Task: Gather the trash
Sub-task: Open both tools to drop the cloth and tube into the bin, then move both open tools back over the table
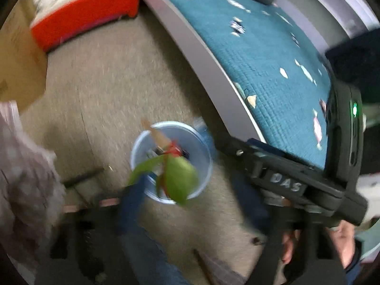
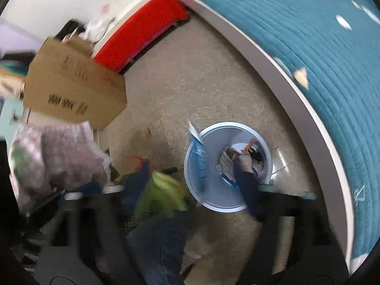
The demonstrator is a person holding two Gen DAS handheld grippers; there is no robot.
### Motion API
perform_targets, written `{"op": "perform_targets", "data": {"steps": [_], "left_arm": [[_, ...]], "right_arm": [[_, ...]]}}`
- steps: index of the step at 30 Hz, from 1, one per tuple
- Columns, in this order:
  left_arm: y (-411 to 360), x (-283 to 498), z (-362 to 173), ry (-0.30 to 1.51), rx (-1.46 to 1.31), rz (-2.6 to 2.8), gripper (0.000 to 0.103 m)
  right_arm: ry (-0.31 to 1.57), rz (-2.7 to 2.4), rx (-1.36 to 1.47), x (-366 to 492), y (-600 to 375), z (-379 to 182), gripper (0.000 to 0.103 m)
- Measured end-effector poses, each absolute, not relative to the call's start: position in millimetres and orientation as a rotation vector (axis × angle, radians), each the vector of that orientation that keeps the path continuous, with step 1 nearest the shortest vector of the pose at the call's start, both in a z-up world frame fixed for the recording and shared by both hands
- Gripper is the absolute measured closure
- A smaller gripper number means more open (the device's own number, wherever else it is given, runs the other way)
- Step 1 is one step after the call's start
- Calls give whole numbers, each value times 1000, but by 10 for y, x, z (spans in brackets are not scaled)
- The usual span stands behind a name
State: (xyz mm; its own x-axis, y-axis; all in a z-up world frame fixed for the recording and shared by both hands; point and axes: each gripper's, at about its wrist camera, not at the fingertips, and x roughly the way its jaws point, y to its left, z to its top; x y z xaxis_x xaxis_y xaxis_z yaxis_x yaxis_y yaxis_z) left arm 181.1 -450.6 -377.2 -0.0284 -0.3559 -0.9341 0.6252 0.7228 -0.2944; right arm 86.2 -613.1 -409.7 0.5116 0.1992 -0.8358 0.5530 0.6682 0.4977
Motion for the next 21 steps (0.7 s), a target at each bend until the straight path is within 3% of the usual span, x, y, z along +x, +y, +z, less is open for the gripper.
{"op": "perform_targets", "data": {"steps": [8, 21], "left_arm": [[-4459, 1720, -3510, 1251, 257, -814, 16], [-3917, 1441, -2508, 993, 170, -830, 16]], "right_arm": [[971, -312, 843, 610, -6174, -3787, 6], [804, -309, 739, 550, -5860, -2737, 6]]}}
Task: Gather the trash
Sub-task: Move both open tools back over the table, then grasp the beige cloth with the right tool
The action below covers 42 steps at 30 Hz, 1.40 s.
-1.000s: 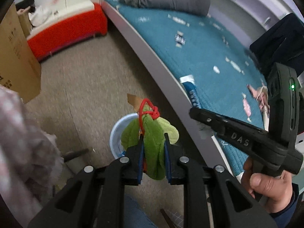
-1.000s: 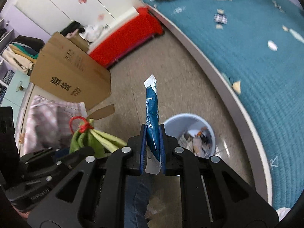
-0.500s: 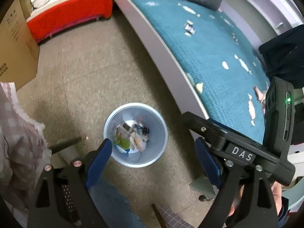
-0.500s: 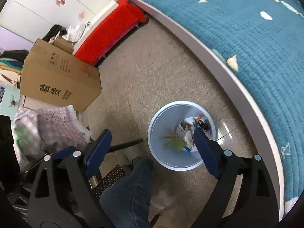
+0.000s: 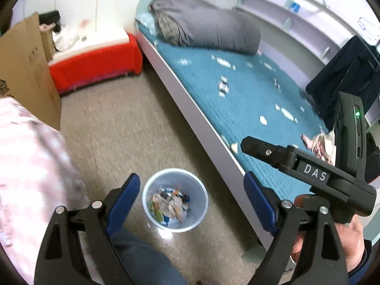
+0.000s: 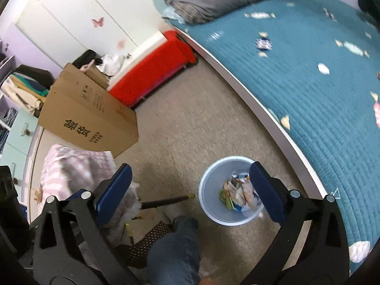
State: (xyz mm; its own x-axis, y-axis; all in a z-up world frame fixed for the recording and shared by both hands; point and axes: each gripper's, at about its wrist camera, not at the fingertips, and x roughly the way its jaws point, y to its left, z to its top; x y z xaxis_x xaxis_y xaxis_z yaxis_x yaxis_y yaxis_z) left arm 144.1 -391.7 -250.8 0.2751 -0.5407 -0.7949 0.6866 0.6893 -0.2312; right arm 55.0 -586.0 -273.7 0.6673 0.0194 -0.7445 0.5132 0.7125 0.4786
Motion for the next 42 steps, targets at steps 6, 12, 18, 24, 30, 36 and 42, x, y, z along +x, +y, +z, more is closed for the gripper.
{"op": "perform_targets", "data": {"steps": [6, 12, 18, 24, 30, 36, 42], "left_arm": [[-3416, 1386, -1994, 860, 130, -793, 16], [-2980, 1413, -1745, 811, 94, -739, 16], [-2507, 1429, -1514, 761, 48, -679, 16], [-1902, 1439, -1259, 689, -1, -588, 14], [-1247, 1471, -1142, 637, -42, -470, 11], [-574, 1536, -1178, 626, -52, -328, 9], [77, 1707, -1295, 625, -64, -190, 9]], "right_arm": [[734, -256, 676, 621, -5502, -2223, 6], [696, -206, 610, 706, -5107, -1863, 6], [670, -148, 553, 772, -4687, -1587, 6], [652, -65, 482, 929, -4176, -1322, 6], [662, 36, 384, 1204, -3591, -1161, 6], [701, 149, 315, 1556, -2911, -1170, 6], [772, 252, 232, 1988, -2203, -1332, 6]]}}
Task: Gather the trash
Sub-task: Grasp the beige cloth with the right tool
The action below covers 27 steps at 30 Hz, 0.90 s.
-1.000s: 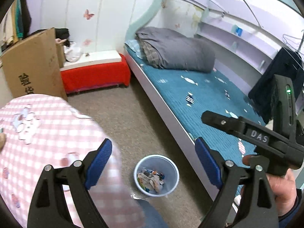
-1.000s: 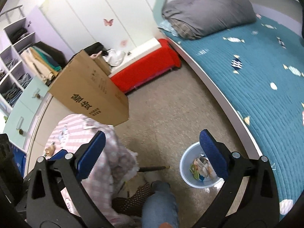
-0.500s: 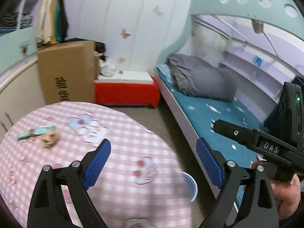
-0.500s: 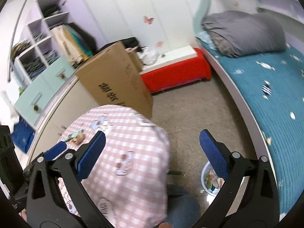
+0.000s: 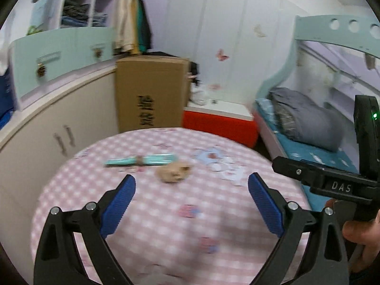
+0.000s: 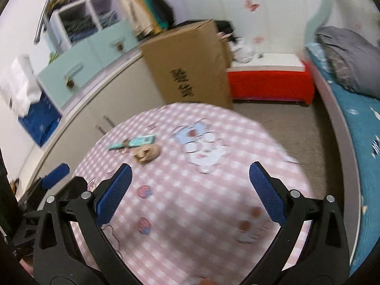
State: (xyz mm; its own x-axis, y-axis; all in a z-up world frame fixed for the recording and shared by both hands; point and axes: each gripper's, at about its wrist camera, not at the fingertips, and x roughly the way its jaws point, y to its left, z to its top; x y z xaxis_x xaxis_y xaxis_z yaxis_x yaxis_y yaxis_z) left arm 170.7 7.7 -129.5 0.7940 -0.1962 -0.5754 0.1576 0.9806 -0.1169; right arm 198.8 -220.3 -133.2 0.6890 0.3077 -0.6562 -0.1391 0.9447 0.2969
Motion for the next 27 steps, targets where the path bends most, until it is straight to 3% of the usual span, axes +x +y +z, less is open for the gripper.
{"op": "perform_targets", "data": {"steps": [17, 19, 21, 24, 27], "left_arm": [[901, 2452, -1855, 705, -33, -48, 9], [882, 2527, -1866, 707, -19, -68, 9], [850, 2660, -1887, 714, 11, -91, 9], [753, 2837, -1938, 730, 81, -131, 9], [657, 2926, -1976, 733, 144, -162, 9]], "right_arm": [[908, 396, 132, 2974, -1102, -2065, 7], [923, 396, 118, 3049, -1043, -2145, 19], [923, 391, 90, 3080, -1002, -2188, 54], [919, 435, 80, 3071, -1004, -2194, 67], [907, 434, 86, 3018, -1099, -2176, 71]]}}
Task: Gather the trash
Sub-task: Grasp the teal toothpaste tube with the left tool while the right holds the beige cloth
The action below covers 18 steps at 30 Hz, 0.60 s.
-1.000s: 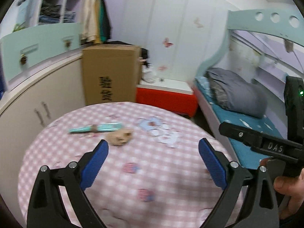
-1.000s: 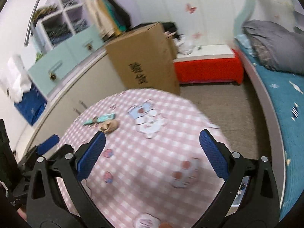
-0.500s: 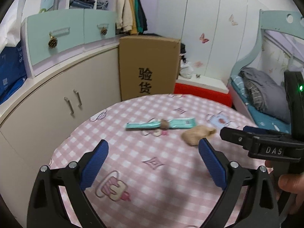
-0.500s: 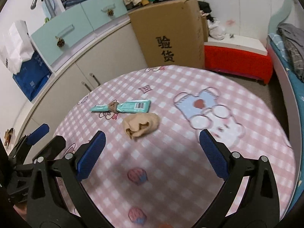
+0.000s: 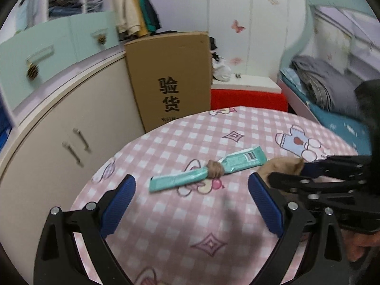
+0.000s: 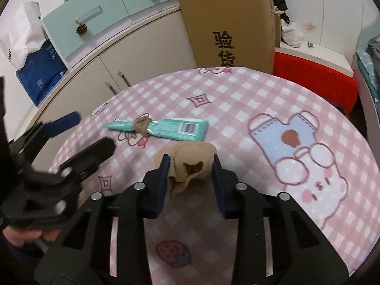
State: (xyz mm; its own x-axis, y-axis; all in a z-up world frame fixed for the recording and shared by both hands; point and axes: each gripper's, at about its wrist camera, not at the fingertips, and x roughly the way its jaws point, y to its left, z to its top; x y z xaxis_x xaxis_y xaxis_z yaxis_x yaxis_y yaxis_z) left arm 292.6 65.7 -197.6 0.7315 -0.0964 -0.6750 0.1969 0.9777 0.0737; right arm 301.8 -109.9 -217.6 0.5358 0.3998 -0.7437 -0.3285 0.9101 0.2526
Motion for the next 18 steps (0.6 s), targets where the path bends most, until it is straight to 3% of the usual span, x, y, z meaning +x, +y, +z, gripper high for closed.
{"op": "perform_targets", "data": {"steps": [10, 14, 15, 16, 18], "left_arm": [[520, 3373, -2193, 794, 351, -257, 13], [460, 3417, -2233, 848, 366, -391, 44], [468, 3423, -2218, 877, 333, -431, 59], [456, 3410, -2209, 882, 333, -428, 68], [384, 3334, -2203, 882, 367, -417, 77]], "right_arm": [[871, 390, 178, 2807, -1613, -2017, 72], [870, 363, 191, 2751, -1774, -2000, 72], [868, 356, 198, 2730, -1818, -1987, 72], [865, 353, 201, 2714, -1844, -1976, 72], [858, 346, 209, 2679, -1895, -1951, 72]]}}
